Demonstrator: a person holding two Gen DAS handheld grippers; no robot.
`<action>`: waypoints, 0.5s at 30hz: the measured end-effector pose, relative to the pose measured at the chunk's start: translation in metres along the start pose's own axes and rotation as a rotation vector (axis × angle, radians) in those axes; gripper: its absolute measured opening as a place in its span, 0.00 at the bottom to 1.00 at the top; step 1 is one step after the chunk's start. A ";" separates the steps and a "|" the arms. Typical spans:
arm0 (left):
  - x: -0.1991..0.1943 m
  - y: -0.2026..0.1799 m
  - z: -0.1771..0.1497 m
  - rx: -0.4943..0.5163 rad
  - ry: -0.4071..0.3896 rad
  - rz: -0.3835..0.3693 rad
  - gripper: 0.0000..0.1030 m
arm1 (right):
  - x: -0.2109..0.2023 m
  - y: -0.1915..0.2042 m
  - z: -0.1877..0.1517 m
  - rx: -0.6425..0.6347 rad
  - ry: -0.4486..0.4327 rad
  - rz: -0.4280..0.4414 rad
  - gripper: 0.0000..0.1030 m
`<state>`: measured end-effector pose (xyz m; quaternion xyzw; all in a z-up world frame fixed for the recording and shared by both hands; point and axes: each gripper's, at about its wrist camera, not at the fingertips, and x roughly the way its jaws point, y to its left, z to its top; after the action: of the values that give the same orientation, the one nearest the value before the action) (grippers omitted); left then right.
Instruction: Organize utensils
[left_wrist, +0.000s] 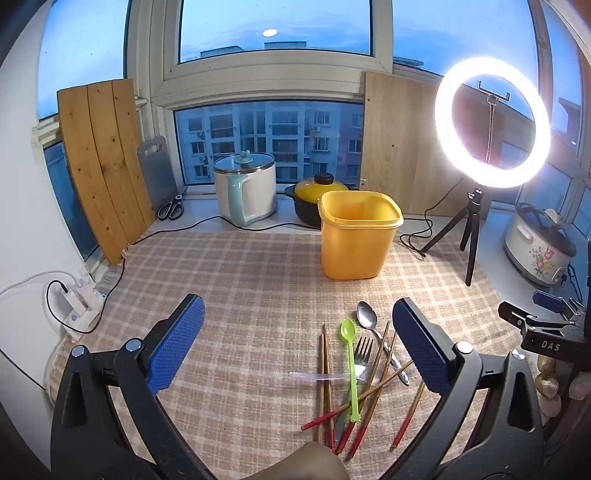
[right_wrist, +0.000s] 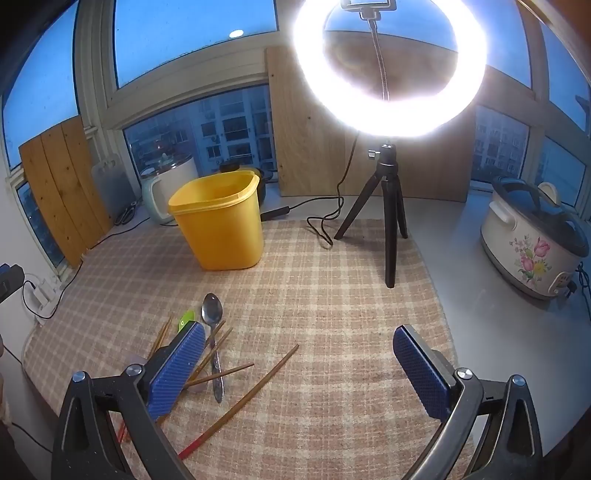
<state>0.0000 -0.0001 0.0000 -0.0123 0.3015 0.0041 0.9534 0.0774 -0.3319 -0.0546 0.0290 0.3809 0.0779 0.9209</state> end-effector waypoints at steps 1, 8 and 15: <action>0.000 0.000 0.000 0.000 0.000 0.000 1.00 | 0.000 0.000 0.000 0.000 0.001 0.001 1.00; 0.000 -0.001 0.000 0.001 0.003 0.001 1.00 | 0.000 0.000 0.000 -0.001 0.002 0.000 1.00; 0.000 -0.002 0.000 0.000 0.001 -0.001 1.00 | 0.001 0.000 0.001 0.003 0.007 0.003 1.00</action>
<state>0.0002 -0.0017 0.0001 -0.0124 0.3020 0.0036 0.9532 0.0786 -0.3318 -0.0546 0.0306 0.3844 0.0788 0.9193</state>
